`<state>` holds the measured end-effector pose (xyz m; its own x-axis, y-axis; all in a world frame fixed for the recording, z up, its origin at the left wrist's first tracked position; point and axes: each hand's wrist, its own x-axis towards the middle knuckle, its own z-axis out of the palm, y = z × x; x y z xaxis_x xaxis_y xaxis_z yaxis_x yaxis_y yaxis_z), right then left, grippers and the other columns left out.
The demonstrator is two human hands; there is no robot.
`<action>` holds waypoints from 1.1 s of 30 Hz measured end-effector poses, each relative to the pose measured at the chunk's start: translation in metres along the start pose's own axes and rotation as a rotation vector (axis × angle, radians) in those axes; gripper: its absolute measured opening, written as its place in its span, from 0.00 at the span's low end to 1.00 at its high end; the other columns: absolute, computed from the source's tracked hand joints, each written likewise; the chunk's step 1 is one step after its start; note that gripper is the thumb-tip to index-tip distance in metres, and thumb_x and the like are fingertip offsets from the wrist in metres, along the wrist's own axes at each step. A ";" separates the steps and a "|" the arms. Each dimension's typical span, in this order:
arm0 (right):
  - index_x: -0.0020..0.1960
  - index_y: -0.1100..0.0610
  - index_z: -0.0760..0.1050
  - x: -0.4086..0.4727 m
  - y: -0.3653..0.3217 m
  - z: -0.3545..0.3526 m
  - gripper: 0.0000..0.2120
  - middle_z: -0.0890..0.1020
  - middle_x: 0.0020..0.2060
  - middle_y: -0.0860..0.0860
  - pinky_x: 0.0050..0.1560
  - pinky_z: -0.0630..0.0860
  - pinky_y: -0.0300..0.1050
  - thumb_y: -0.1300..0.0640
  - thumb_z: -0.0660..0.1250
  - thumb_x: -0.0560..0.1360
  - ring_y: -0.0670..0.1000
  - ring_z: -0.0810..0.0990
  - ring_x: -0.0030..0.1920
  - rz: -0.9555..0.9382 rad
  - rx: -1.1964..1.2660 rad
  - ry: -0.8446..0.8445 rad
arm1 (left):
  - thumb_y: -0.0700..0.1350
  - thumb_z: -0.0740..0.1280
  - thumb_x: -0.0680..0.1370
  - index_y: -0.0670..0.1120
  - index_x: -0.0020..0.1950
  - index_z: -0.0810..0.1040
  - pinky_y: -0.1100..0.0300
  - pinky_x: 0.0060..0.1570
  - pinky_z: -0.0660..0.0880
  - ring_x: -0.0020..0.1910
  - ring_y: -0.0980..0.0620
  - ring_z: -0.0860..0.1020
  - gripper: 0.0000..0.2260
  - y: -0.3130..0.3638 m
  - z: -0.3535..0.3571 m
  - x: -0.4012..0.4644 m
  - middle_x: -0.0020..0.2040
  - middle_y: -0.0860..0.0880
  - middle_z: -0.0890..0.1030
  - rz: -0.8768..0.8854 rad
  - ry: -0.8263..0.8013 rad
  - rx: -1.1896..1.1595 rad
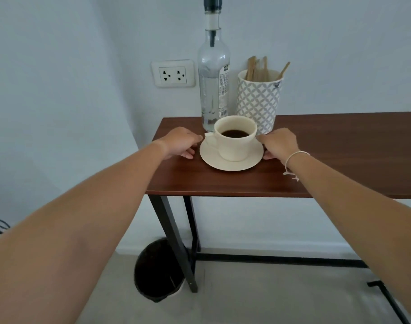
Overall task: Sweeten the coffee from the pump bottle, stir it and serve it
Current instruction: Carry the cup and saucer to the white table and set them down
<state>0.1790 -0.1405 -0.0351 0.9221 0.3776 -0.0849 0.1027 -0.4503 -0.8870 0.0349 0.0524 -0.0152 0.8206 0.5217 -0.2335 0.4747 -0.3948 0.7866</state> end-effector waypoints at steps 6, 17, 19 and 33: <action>0.53 0.67 0.77 0.000 -0.007 0.000 0.13 0.78 0.37 0.54 0.36 0.80 0.42 0.65 0.71 0.71 0.51 0.79 0.35 0.087 0.020 -0.144 | 0.38 0.66 0.76 0.38 0.62 0.75 0.63 0.39 0.79 0.52 0.49 0.78 0.15 0.008 0.002 -0.002 0.61 0.44 0.77 -0.112 -0.194 -0.242; 0.60 0.66 0.74 -0.002 -0.017 0.006 0.18 0.78 0.49 0.58 0.32 0.75 0.39 0.65 0.71 0.71 0.54 0.79 0.46 0.154 -0.038 -0.183 | 0.28 0.68 0.71 0.35 0.62 0.74 0.59 0.52 0.74 0.59 0.46 0.77 0.19 0.020 0.012 -0.005 0.62 0.42 0.78 -0.149 -0.169 -0.176; 0.60 0.66 0.73 -0.001 -0.017 0.006 0.18 0.79 0.51 0.58 0.36 0.77 0.41 0.65 0.71 0.72 0.54 0.79 0.47 0.163 -0.047 -0.181 | 0.28 0.68 0.71 0.35 0.62 0.74 0.58 0.52 0.74 0.61 0.44 0.76 0.20 0.021 0.014 -0.005 0.62 0.41 0.77 -0.154 -0.146 -0.165; 0.59 0.62 0.71 -0.003 -0.018 0.002 0.17 0.77 0.51 0.57 0.28 0.70 0.40 0.70 0.69 0.72 0.51 0.77 0.40 0.230 0.195 -0.225 | 0.26 0.65 0.71 0.36 0.61 0.75 0.60 0.47 0.75 0.57 0.45 0.75 0.19 0.023 0.018 -0.010 0.48 0.46 0.79 -0.190 -0.112 -0.308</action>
<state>0.1735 -0.1320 -0.0196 0.8058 0.4621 -0.3704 -0.1907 -0.3896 -0.9010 0.0430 0.0248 -0.0051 0.7649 0.4713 -0.4391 0.5177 -0.0441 0.8544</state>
